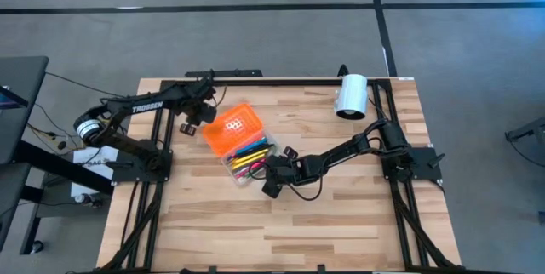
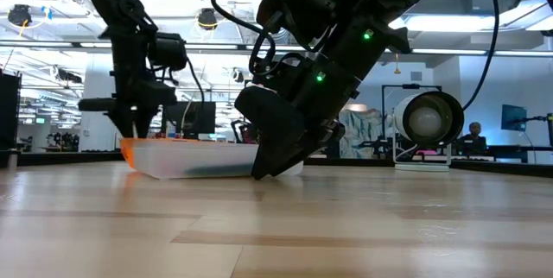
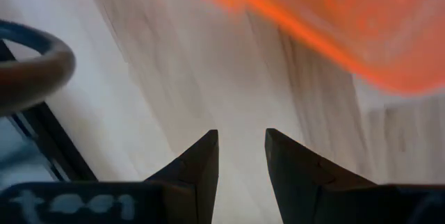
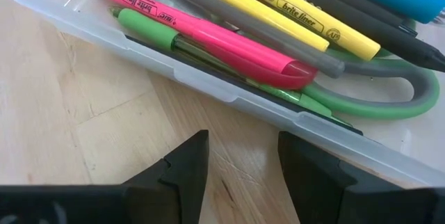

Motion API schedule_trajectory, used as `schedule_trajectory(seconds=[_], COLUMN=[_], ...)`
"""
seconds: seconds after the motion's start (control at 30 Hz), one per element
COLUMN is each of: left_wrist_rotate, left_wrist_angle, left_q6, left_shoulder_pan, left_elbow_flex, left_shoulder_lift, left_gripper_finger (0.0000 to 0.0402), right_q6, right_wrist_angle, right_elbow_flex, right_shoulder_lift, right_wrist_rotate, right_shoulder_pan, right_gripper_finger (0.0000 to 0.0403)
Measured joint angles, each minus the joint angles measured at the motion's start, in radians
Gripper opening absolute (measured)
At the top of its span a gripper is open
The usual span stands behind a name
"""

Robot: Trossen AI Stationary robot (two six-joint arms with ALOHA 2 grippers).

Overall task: Pick & place school supplies into a supply box
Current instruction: Close the supply box

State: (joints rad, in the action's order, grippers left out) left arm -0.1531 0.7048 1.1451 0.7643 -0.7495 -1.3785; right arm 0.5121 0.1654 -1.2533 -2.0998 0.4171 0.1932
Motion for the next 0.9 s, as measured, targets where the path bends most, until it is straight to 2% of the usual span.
schedule_trajectory(seconds=[0.33, 0.73, 0.9], left_wrist_rotate=[0.106, 0.074, 0.125], left_wrist_angle=[-0.217, -0.258, -0.236], left_q6=[0.059, 0.044, 0.018], left_shoulder_pan=[0.000, -0.025, -0.025], left_elbow_flex=[0.004, 0.001, -0.026], left_shoulder_lift=[-0.019, -0.192, -0.207], left_gripper_finger=[0.0109, 0.0109, 0.0109], right_q6=[-0.019, -0.042, -0.043], right_wrist_angle=[-0.002, -0.005, -0.006], right_elbow_flex=[0.000, 0.000, 0.000], right_shoulder_lift=[0.000, 0.000, 0.000], right_wrist_rotate=[0.002, 0.004, 0.004], right_shoulder_pan=[0.000, 0.000, 0.000], right_gripper_finger=[0.0168, 0.0168, 0.0168])
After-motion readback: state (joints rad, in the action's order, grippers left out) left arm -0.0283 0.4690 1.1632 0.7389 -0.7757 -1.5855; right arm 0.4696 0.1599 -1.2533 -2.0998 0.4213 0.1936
